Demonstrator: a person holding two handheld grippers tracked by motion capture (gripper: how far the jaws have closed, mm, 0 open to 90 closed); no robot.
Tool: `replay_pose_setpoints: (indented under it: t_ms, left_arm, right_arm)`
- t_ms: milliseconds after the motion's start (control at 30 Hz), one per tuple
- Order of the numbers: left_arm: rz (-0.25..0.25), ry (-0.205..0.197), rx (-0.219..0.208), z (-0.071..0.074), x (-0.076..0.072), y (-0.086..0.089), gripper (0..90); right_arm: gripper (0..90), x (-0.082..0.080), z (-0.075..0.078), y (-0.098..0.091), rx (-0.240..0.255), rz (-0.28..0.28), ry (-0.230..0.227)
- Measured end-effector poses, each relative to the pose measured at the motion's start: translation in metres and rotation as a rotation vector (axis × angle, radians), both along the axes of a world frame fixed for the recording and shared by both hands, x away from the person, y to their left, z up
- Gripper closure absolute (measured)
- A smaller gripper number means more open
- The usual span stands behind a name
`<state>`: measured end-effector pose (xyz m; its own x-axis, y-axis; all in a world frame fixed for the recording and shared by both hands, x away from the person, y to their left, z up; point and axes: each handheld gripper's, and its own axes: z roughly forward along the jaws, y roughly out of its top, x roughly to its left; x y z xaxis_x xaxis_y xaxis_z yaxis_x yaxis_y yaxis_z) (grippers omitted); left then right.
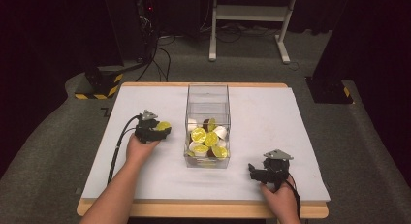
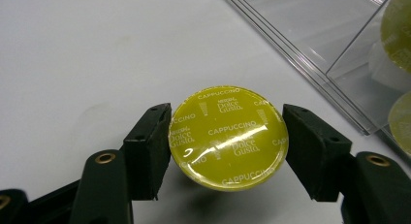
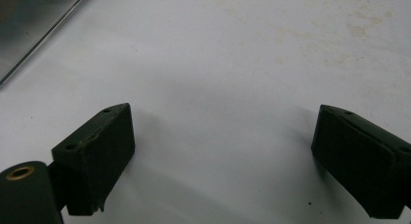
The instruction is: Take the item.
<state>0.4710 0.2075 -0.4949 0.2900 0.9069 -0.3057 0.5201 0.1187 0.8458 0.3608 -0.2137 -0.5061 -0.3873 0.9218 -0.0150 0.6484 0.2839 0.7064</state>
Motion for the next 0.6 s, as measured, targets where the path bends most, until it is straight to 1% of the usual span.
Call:
replay_pose_setpoints:
  t_ms: [100, 233, 333, 433, 467, 500, 567, 600]
  left_arm:
    - [0.007, -0.004, -0.012, -0.0006, 0.001, -0.0018, 37.1]
    - [-0.001, 0.001, 0.005, -0.0004, 0.001, -0.0012, 37.1]
    - [0.007, 0.0, 0.001, -0.0014, 0.0013, -0.0022, 37.1]
    - [0.004, 0.005, 0.003, -0.0012, 0.0011, -0.0017, 36.9]
    - [0.006, 0.007, 0.0, -0.0012, 0.0012, -0.0017, 36.3]
    - [0.011, 0.011, -0.015, -0.001, 0.0016, -0.0022, 35.3]
    - [0.007, 0.032, -0.026, -0.0001, 0.0023, 0.0, 31.9]
    - [0.006, 0.036, -0.021, 0.0003, 0.0021, 0.0007, 29.9]
  right_arm:
    - [8.2, 0.0, 0.0, 0.0, 0.0, 0.0, 0.0]
    - [8.2, 0.0, 0.0, 0.0, 0.0, 0.0, 0.0]
    - [8.2, 0.0, 0.0, 0.0, 0.0, 0.0, 0.0]
    - [8.2, 0.0, 0.0, -0.0001, 0.0, 0.001, -0.001]
    - [8.2, 0.0, 0.0, -0.0001, -0.001, 0.0, -0.001]
    - [8.2, 0.0, -0.0001, -0.0001, 0.0, 0.001, -0.001]
    - [8.2, 0.0, 0.0, 0.0, 0.0, 0.0, 0.0]
    - [8.2, 0.0, 0.0, 0.0, 0.0, 0.0, 0.0]
